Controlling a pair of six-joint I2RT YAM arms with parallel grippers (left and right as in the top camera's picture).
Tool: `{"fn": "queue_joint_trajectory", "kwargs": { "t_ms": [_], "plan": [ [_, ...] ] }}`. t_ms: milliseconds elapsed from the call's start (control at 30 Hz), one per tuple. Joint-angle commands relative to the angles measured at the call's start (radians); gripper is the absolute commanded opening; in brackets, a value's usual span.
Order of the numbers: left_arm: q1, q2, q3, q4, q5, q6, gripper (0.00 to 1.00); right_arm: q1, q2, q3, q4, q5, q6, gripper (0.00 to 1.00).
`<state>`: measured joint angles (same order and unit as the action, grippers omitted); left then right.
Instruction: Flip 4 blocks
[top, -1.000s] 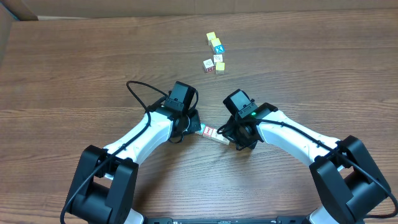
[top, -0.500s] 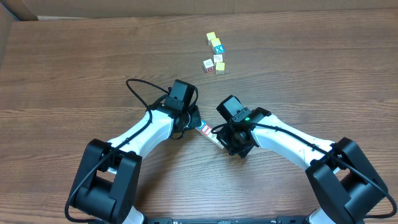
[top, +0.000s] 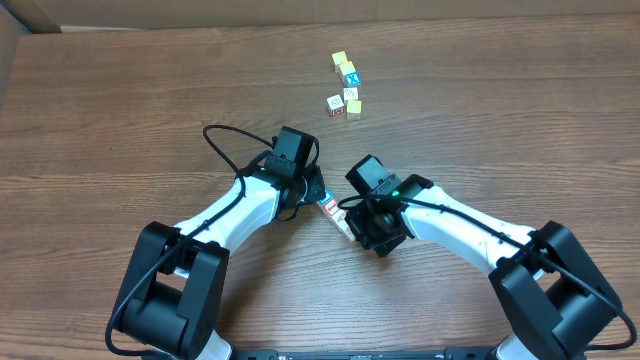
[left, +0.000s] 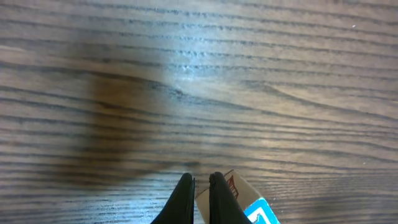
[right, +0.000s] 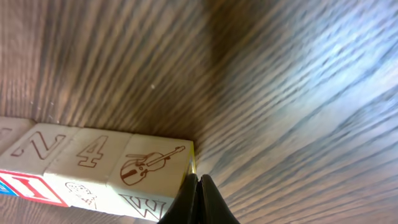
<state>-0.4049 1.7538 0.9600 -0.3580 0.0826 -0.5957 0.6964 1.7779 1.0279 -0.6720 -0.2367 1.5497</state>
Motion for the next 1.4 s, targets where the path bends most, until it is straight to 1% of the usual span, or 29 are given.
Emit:
{"fn": "queue_joint_trajectory", "kwargs": {
  "t_ms": [0, 267, 767, 900, 1067, 1100, 1167, 1200, 1300, 1367],
  "plan": [
    [-0.022, 0.019, -0.003, -0.006, 0.110, 0.017, 0.04, 0.036, 0.000, 0.018, 0.075, -0.019, 0.064, 0.04],
    [-0.022, 0.019, -0.003, 0.003, 0.126, 0.025, 0.04, 0.104, 0.000, 0.018, 0.136, 0.034, 0.157, 0.04],
    [-0.022, 0.019, -0.003, 0.004, 0.124, 0.035, 0.04, 0.114, 0.000, 0.018, 0.140, 0.041, 0.158, 0.04],
    [-0.022, 0.019, -0.003, 0.004, 0.124, 0.035, 0.04, 0.122, 0.000, 0.018, 0.140, 0.042, 0.204, 0.04],
    [-0.022, 0.019, -0.003, 0.004, 0.122, 0.035, 0.04, 0.122, 0.000, 0.018, 0.137, 0.042, 0.208, 0.04],
    [-0.022, 0.019, -0.003, 0.004, 0.120, 0.035, 0.04, 0.122, 0.000, 0.018, 0.137, 0.042, 0.208, 0.05],
    [-0.021, 0.019, -0.003, 0.004, 0.119, 0.035, 0.04, 0.122, 0.000, 0.018, 0.136, 0.041, 0.208, 0.11],
    [-0.021, 0.019, -0.003, 0.004, 0.117, 0.035, 0.04, 0.122, 0.000, 0.018, 0.134, 0.041, 0.206, 0.12],
    [-0.021, 0.019, -0.003, 0.004, 0.117, 0.036, 0.04, 0.122, 0.000, 0.018, 0.113, 0.040, 0.205, 0.12],
    [-0.021, 0.019, -0.003, 0.004, 0.117, 0.035, 0.04, 0.122, 0.000, 0.018, 0.097, 0.040, 0.205, 0.10]
  ]
}}
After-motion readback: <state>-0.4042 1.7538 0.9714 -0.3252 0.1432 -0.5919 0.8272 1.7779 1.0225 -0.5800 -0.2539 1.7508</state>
